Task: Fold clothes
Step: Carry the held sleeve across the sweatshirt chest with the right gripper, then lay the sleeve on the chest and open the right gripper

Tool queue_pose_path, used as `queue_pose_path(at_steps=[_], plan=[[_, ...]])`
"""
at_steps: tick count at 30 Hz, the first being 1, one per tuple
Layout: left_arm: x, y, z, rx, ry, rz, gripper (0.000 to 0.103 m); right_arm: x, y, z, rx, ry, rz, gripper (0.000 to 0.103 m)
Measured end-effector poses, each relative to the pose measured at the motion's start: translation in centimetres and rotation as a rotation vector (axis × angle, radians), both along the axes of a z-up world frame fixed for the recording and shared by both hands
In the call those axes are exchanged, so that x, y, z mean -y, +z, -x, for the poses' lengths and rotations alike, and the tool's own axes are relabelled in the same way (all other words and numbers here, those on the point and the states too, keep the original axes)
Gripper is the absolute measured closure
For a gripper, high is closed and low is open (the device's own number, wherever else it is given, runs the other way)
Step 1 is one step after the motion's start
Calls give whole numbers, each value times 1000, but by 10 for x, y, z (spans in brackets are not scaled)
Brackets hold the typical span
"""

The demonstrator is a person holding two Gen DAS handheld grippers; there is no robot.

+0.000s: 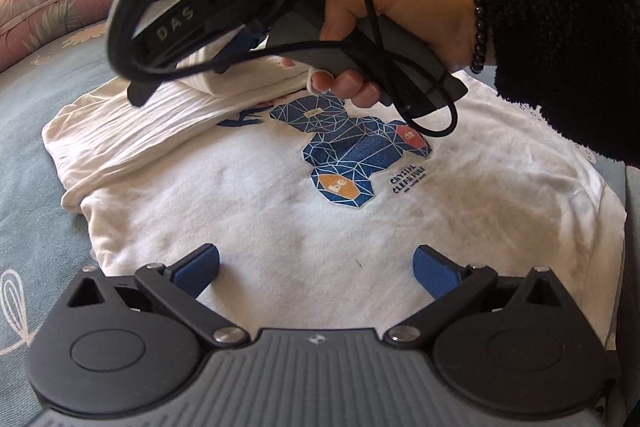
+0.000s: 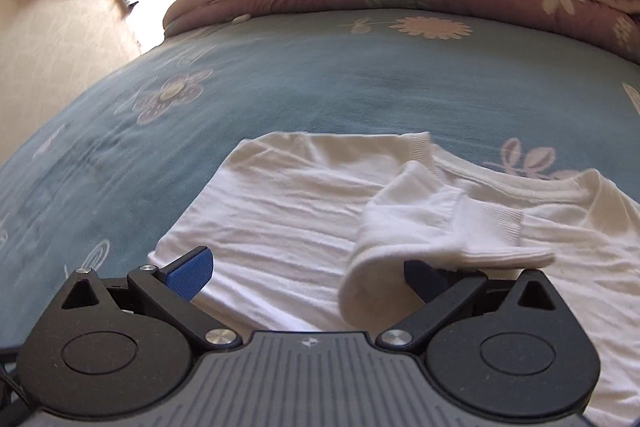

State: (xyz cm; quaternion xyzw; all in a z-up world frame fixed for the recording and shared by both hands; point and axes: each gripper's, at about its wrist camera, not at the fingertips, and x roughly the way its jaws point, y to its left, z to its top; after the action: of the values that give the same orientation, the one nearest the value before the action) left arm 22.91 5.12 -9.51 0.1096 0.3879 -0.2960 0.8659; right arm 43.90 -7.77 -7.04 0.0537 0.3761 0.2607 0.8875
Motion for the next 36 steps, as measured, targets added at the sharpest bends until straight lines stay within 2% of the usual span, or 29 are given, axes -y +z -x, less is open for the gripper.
queue_pose_path(at_steps=[3,5,7,9,11,15,19,23,26,29,33,36], plan=[[1,0,0,0,-5,-5,1,22,3,-12,-18,-144,-140,0],[2,0,0,1,-8,-5,1,24,6,-16,-17,-176,-218,0],[2,0,0,0,-10,-4,1,17,8,-17,-12,-129,-264,0],[2,-1,0,0,-10,-3,1,2,8,-18,-38,-36,-282,0],[3,-1,0,0,-10,-3,1,-15,7,-18,-67,49,-278,0],[4,-2,1,2,-10,-6,1,-33,7,-13,-67,85,-199,0],[6,-2,2,6,-13,-14,1,-11,18,-10,-34,20,-193,0],[10,-3,5,18,-20,-34,1,33,34,-3,5,-67,-183,0],[17,-4,8,40,-33,-60,0,70,42,5,14,-154,-204,0],[29,-2,15,99,-51,-117,1,101,46,12,7,-238,-234,0],[42,0,24,182,-78,-170,1,110,50,15,-2,-276,-271,0],[47,0,29,227,-105,-195,1,98,57,16,8,-237,-294,0]])
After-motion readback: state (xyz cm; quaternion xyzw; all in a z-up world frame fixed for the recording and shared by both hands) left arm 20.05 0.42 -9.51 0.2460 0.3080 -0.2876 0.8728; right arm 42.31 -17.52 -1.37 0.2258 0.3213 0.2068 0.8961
